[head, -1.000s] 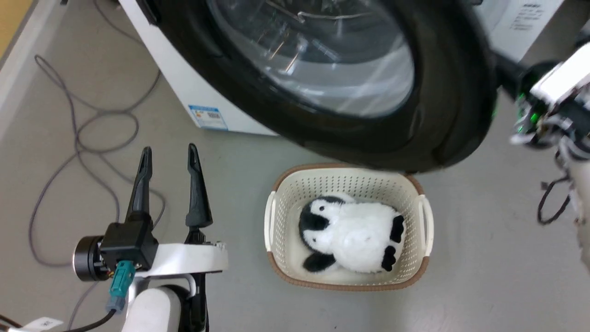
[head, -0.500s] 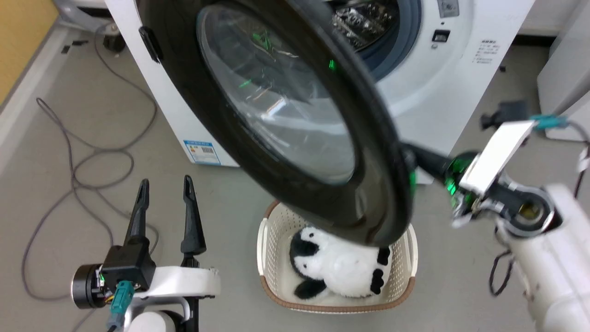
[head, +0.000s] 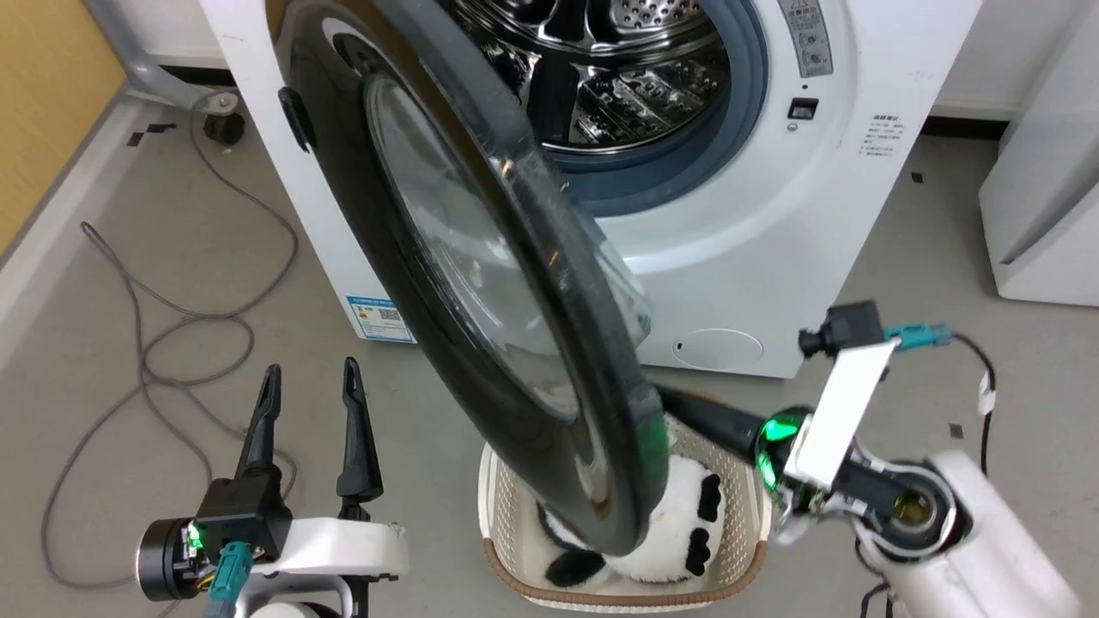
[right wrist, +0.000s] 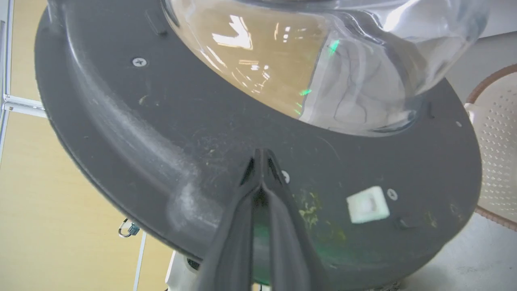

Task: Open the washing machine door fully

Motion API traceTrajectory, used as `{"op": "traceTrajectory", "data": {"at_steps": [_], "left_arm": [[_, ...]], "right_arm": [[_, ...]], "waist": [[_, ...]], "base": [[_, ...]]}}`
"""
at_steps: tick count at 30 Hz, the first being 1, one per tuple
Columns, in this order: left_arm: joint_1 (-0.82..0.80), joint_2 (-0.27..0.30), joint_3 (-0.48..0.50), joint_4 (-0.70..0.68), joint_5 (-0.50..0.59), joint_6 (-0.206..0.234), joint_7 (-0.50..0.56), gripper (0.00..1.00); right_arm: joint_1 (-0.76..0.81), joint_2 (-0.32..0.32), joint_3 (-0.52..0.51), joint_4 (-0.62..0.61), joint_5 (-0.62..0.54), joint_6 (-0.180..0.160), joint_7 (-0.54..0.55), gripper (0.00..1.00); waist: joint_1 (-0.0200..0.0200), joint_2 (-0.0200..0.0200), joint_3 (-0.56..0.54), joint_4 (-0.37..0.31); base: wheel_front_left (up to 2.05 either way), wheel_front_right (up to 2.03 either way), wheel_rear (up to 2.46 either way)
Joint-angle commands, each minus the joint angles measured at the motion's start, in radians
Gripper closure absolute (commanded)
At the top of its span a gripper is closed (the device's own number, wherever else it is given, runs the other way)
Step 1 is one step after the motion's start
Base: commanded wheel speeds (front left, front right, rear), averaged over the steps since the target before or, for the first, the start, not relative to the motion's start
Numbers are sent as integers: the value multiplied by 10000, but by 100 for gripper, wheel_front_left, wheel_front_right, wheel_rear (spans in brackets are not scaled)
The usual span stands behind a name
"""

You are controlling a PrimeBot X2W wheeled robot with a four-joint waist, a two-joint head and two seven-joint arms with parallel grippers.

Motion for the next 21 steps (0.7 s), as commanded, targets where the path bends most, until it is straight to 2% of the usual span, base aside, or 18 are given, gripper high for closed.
{"op": "traceTrajectory", "data": {"at_steps": [1, 17, 21], "left_arm": [[170, 8, 46, 37, 76, -46, -53, 0], [482, 8, 137, 138, 89, -97, -53, 0], [539, 8, 189, 143, 106, -109, -53, 0]], "right_arm": [[394, 146, 138, -191, -6, 12, 20, 100], [1861, 640, 1127, -1396, -271, 12, -195, 100], [2039, 607, 785, -1706, -425, 12, -896, 100]], "waist": [[1, 0, -85, 54], [1, 0, -356, 206], [1, 0, -378, 158]], "base": [[0, 0, 0], [0, 0, 0], [0, 0, 0]]}}
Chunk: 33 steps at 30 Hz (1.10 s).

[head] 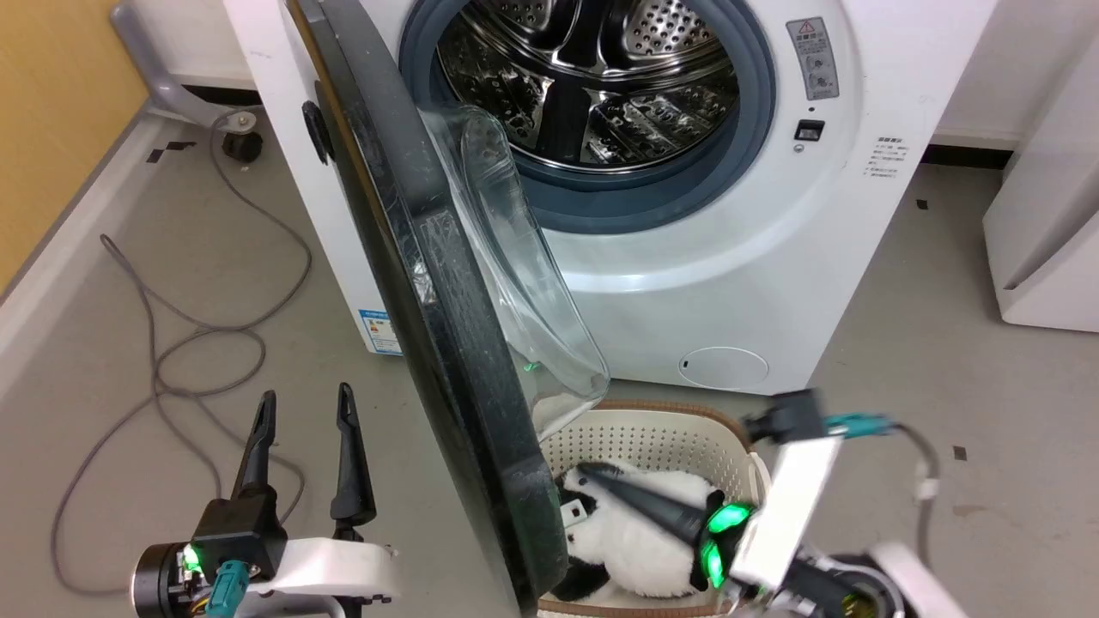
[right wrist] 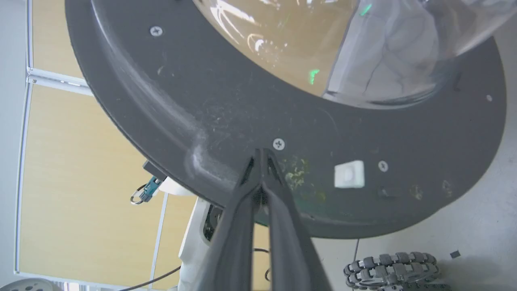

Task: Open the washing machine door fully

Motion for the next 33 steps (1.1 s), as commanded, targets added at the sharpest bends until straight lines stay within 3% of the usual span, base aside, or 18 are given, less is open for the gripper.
{"op": "traceTrajectory", "data": {"at_steps": [1, 6, 13, 16, 18, 22, 28, 33], "left_arm": [[147, 8, 30, 24, 75, -23, -53, 0], [229, 8, 82, 65, 81, -19, -53, 0], [295, 8, 150, 114, 116, -70, -53, 0], [385, 8, 214, 91, 141, -85, -53, 0], [406, 8, 230, 85, 149, -94, -53, 0], [510, 8, 327, 53, 167, -89, -53, 0], [585, 8, 376, 9, 195, -122, -53, 0], [582, 8, 388, 15, 216, -158, -53, 0]], "right_arm": [[147, 3, -221, -126, -107, 10, -357, 100], [222, -57, -1010, -615, -679, 10, -2111, 100], [325, -450, -1632, -936, -2303, 10, -5367, 100], [465, -1064, -1698, -964, -3694, 10, -7294, 100], [506, -1236, -1721, -909, -4123, 10, -7735, 100], [694, -1545, -2275, -657, -6341, 10, -8374, 100], [1356, -569, -4235, -1640, -10139, 10, -8405, 100], [2076, -243, -4678, -2188, -13041, 10, -8407, 100]], "waist": [[1, 0, -18, -27], [1, 0, -89, -149], [1, 0, -235, -331], [1, 0, -319, -467], [1, 0, -338, -496], [1, 0, -421, -650], [1, 0, -467, -823], [1, 0, -498, -880]], "base": [[0, 0, 0], [0, 0, 0], [0, 0, 0], [0, 0, 0], [0, 0, 0], [0, 0, 0], [0, 0, 0], [0, 0, 0]]}}
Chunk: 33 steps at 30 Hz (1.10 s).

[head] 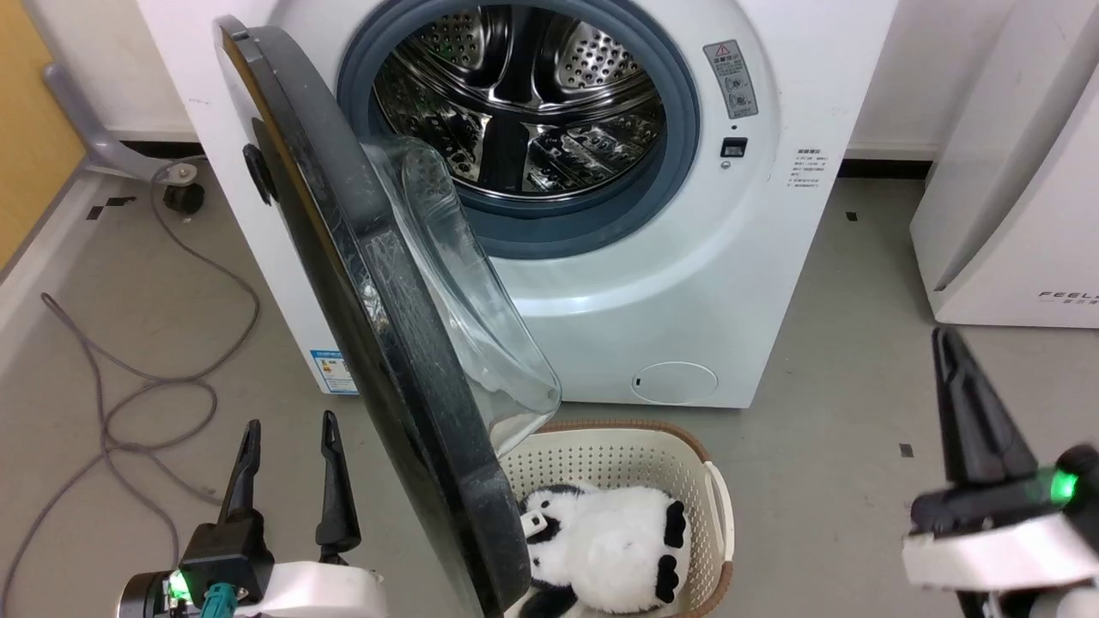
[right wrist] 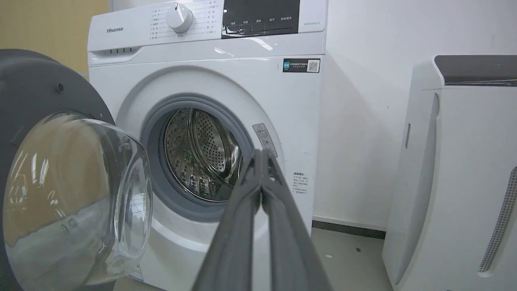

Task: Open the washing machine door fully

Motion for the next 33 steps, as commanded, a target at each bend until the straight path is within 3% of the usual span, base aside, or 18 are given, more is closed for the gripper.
{"op": "traceTrajectory", "data": {"at_steps": [1, 8, 15, 16, 17, 27, 28, 29, 33], "left_arm": [[102, 8, 10, -25, 77, -53, -53, 0], [84, 8, -37, -69, 88, -84, -53, 0], [101, 8, -66, -35, 83, -73, -53, 0], [102, 8, -71, -23, 80, -71, -53, 0], [102, 8, -73, -10, 78, -69, -53, 0], [124, 8, -2, 24, 18, -57, -53, 0], [96, 8, 46, -4, 28, -41, -53, 38], [60, 8, 103, -58, 33, -37, -53, 100], [-154, 8, 471, -447, 139, -48, -53, 100]], "right_arm": [[226, 145, -70, -64, -147, 8, -32, 100], [1210, 786, -494, 183, -1416, 8, -33, 100], [1560, 1140, -776, 755, -1337, 8, -33, 100], [1563, 1165, -816, 810, -1298, 8, -33, 62], [1557, 1183, -836, 828, -1293, 8, -33, 0], [1520, 1251, -903, 962, -1368, 8, -33, 0], [1523, 1252, -908, 980, -1346, 8, -33, 0], [1521, 1253, -912, 992, -1337, 8, -33, 0], [1498, 1254, -909, 1005, -1290, 8, -33, 0]], "waist": [[1, 0, -9, -4], [1, 0, -19, 17], [1, 0, -46, 20], [1, 0, -50, 23], [1, 0, -55, 25], [1, 0, -67, 2], [1, 0, -68, 7], [1, 0, -66, 8], [1, 0, -71, -12]], "base": [[0, 0, 0], [0, 0, 0], [0, 0, 0], [0, 0, 0], [0, 0, 0], [0, 0, 0], [0, 0, 0], [0, 0, 0], [0, 0, 0]]}}
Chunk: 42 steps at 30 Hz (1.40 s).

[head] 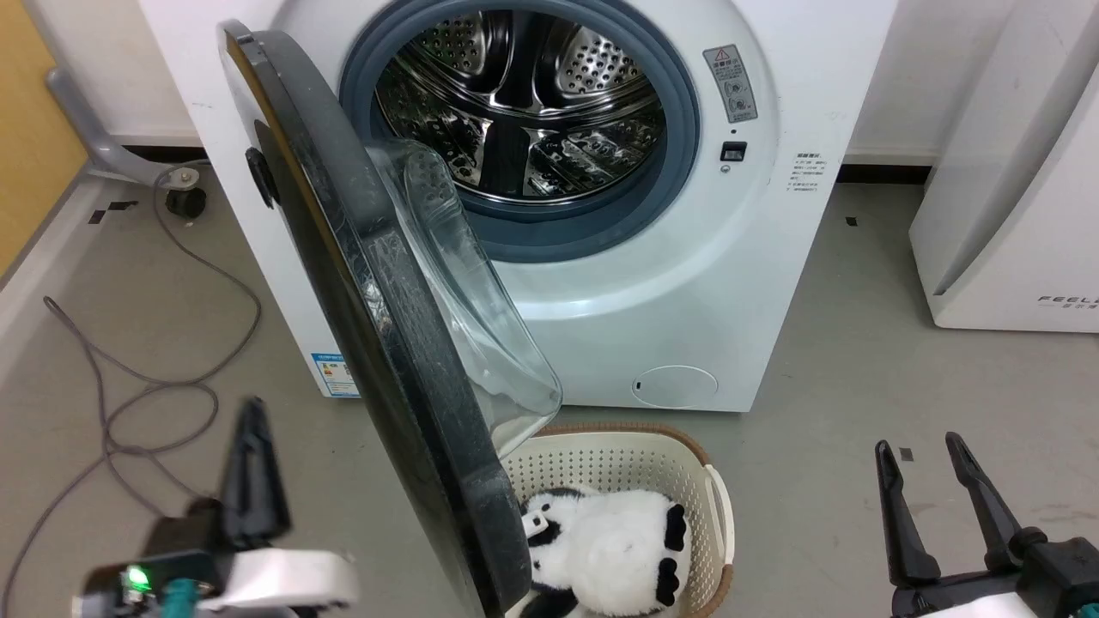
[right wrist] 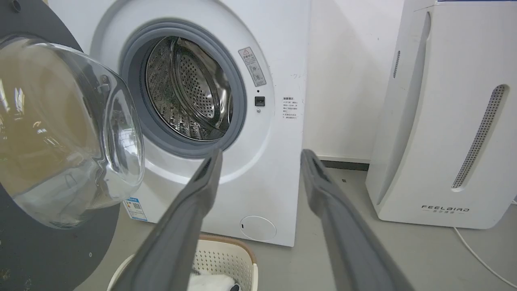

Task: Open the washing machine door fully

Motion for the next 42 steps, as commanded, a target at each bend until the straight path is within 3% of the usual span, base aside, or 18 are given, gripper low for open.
{"op": "traceTrajectory", "data": {"at_steps": [1, 9, 17, 23, 31, 42], "left_arm": [[-161, 12, 126, -214, 80, 13, -51, 100], [-657, 12, 339, -2254, 289, -250, -51, 100], [-1233, 12, -1522, -3851, 186, -1351, -51, 100], [-1447, 12, -3363, -4009, 281, -1999, -51, 100], [-1417, 67, -5479, -3688, 531, -2353, -51, 100], [-744, 243, -6723, -2611, 701, -2393, -51, 100]], "right_arm": [[39, 54, -5, 31, 30, 6, -33, 0], [65, 55, 15, 13, 91, 6, -34, 0], [78, 56, 133, 24, 97, 6, -34, 0], [86, 56, 163, 30, 106, 6, -34, 0], [136, 56, 212, 64, 151, 6, -34, 0], [189, 56, 205, 51, 133, 6, -34, 0]], "waist": [[0, 0, -5, -5], [0, 0, -51, -42], [0, 0, -84, -40], [0, 0, -138, -57], [0, 0, -213, -37], [0, 0, -218, 92]], "base": [[0, 0, 0], [0, 0, 0], [0, 0, 0], [0, 0, 0], [0, 0, 0], [0, 0, 0]]}}
